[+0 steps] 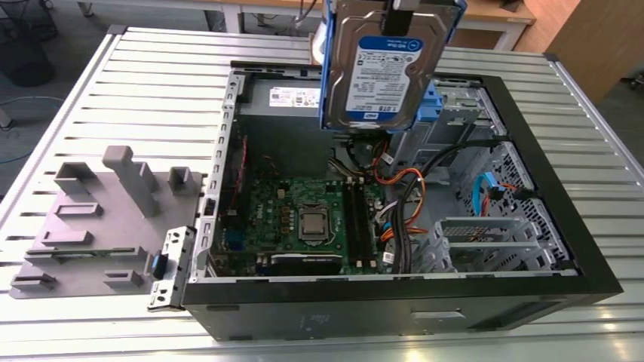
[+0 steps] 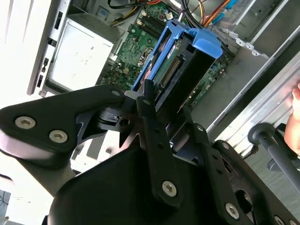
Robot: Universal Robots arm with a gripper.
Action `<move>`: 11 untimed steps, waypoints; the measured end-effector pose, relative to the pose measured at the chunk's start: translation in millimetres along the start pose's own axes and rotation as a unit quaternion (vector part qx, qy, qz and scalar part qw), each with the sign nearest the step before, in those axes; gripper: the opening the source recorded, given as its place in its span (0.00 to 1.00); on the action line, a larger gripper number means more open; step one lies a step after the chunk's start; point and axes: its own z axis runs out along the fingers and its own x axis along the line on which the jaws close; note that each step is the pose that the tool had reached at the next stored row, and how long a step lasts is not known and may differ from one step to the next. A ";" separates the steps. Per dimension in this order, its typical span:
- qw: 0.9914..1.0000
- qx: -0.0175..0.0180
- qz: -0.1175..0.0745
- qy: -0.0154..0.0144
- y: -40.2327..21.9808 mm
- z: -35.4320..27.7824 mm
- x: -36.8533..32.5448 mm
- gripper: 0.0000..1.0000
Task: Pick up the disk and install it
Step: 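Pick up the disk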
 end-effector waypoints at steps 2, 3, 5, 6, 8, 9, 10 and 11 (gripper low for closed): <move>1.000 0.000 0.000 0.000 0.0 -0.1 3.2 0.35; 1.000 0.000 0.000 0.000 0.0 -0.1 4.6 0.35; 1.000 0.000 0.000 0.000 0.0 -0.2 7.7 0.35; 1.000 0.000 0.000 0.000 0.0 -0.3 9.3 0.35; 1.000 0.000 0.000 0.000 0.0 -0.3 12.9 0.35; 1.000 0.000 0.000 0.000 0.0 -0.4 14.8 0.35; 1.000 0.000 0.000 0.000 0.0 -0.4 16.6 0.35; 1.000 0.000 0.000 0.000 0.0 -0.5 18.4 0.35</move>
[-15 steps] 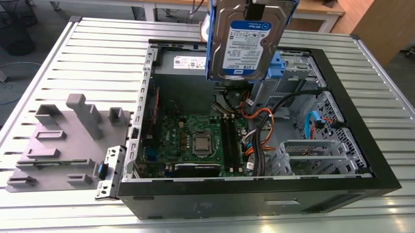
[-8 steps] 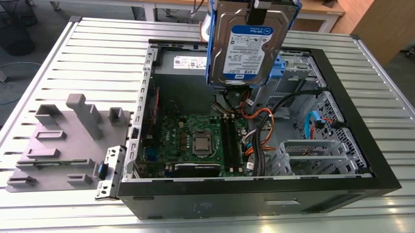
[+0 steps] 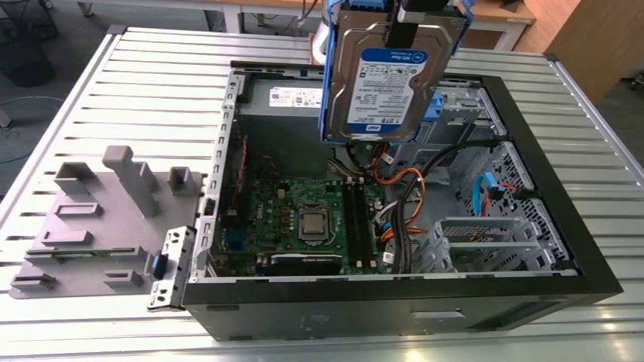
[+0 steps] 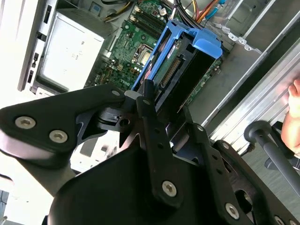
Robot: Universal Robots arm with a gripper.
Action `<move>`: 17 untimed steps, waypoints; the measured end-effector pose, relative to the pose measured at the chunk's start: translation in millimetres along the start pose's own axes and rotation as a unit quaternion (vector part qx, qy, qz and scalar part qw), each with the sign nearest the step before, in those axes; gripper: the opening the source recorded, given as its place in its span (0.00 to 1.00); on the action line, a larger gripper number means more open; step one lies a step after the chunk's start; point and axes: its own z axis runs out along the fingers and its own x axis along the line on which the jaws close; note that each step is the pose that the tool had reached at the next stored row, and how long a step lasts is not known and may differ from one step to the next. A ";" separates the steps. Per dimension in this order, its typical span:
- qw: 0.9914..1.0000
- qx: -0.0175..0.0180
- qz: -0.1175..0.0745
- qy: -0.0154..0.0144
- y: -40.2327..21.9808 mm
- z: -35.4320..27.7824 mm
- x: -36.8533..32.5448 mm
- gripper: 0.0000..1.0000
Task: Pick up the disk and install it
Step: 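Pick up the disk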
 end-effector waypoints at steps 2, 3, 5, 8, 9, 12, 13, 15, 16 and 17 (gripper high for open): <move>1.000 0.000 0.000 0.000 0.0 -0.1 3.4 0.35; 1.000 0.000 0.000 0.000 0.0 -0.2 5.2 0.35; 1.000 0.000 0.000 0.000 0.0 -0.3 8.9 0.35; 1.000 0.000 0.000 0.000 0.0 -0.4 14.4 0.35; 1.000 0.000 0.000 0.000 0.0 -0.4 16.2 0.35; 1.000 0.000 0.000 0.000 0.0 -0.6 21.9 0.35; 1.000 0.000 0.000 0.000 0.0 -0.6 24.1 0.35; 1.000 0.000 0.000 0.000 0.0 -0.7 28.0 0.35; 1.000 0.000 0.000 0.000 0.0 -0.8 29.9 0.35; 1.000 0.000 0.000 0.000 0.0 -0.9 31.9 0.35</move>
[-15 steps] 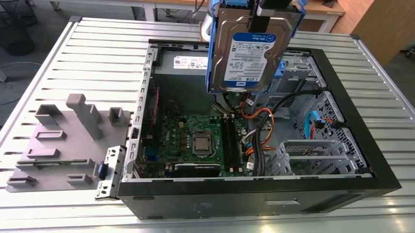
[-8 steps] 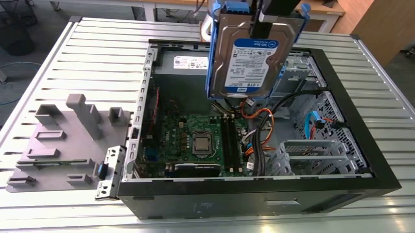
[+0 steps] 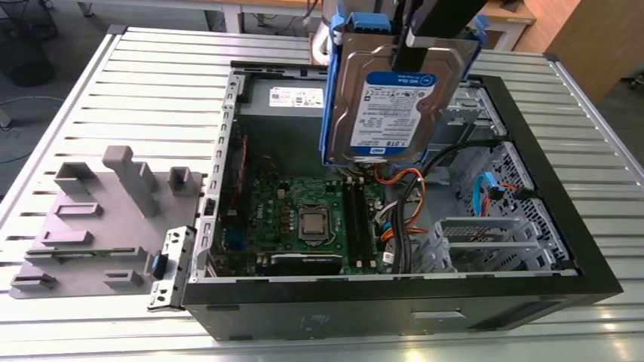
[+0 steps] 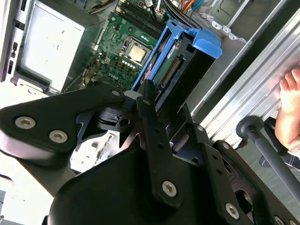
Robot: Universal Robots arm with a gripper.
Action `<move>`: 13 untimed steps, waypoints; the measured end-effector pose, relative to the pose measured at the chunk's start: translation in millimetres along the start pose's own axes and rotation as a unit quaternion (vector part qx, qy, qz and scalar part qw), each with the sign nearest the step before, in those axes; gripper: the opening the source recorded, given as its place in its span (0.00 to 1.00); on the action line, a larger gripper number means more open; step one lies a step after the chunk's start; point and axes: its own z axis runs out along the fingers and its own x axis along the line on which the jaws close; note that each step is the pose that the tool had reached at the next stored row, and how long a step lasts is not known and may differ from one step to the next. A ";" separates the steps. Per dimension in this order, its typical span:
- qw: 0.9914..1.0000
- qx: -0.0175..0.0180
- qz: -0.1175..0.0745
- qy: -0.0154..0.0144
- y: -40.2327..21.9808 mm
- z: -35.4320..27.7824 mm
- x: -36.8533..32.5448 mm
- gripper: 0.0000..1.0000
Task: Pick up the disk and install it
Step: 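Pick up the disk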
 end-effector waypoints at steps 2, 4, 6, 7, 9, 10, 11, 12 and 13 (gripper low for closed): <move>1.000 0.000 0.000 0.000 0.0 0.0 4.2 0.35; 1.000 0.000 0.000 0.000 0.0 -0.1 8.6 0.35; 1.000 0.000 0.000 0.000 0.0 -0.3 12.8 0.35; 1.000 0.000 0.000 0.000 0.0 -0.3 14.9 0.35; 1.000 0.000 0.000 0.000 0.0 -0.3 19.1 0.35; 1.000 0.000 0.000 0.000 0.0 -0.4 21.4 0.35; 1.000 0.000 0.000 0.000 0.0 -0.5 23.5 0.35; 1.000 0.000 0.000 0.000 0.0 -0.6 25.5 0.35; 1.000 0.000 0.000 0.000 0.0 -0.5 27.0 0.35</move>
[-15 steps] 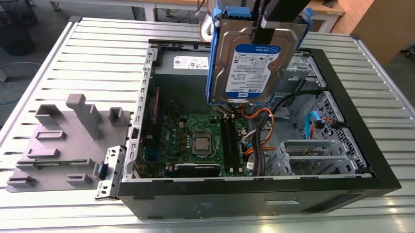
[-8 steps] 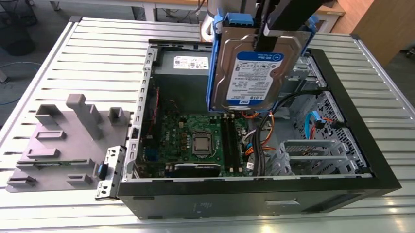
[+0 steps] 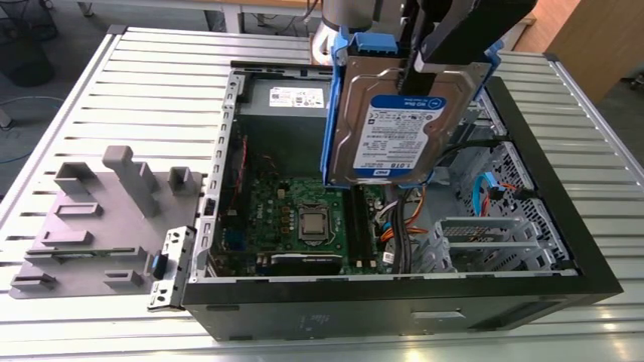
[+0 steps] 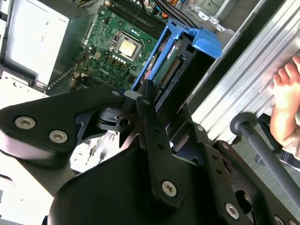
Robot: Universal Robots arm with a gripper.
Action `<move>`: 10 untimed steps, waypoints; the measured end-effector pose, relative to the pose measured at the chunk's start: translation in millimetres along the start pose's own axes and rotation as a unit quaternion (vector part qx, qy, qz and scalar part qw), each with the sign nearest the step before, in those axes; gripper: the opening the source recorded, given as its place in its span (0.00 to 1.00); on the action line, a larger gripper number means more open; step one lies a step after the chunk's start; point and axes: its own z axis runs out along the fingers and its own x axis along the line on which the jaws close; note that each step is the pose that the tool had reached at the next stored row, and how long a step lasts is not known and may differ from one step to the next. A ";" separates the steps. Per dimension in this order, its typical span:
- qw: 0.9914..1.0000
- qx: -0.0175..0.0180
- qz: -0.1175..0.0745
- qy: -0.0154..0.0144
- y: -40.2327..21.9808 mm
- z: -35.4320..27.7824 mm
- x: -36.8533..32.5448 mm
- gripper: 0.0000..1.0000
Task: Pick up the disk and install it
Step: 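Pick up the disk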
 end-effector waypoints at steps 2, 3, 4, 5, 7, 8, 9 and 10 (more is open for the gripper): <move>1.000 0.000 0.000 0.000 0.1 0.0 0.8 0.35; 1.000 0.000 0.000 0.000 0.1 0.0 0.8 0.35; 1.000 0.000 0.000 0.000 0.0 0.0 0.8 0.35; 1.000 0.000 0.000 0.000 0.0 0.0 0.8 0.35; 1.000 0.000 0.000 0.000 0.0 0.0 0.9 0.35; 1.000 0.000 0.000 0.000 0.0 0.0 0.9 0.35; 1.000 0.000 0.000 -0.001 0.0 -0.1 1.0 0.35; 1.000 0.000 0.000 -0.002 0.0 0.0 1.0 0.35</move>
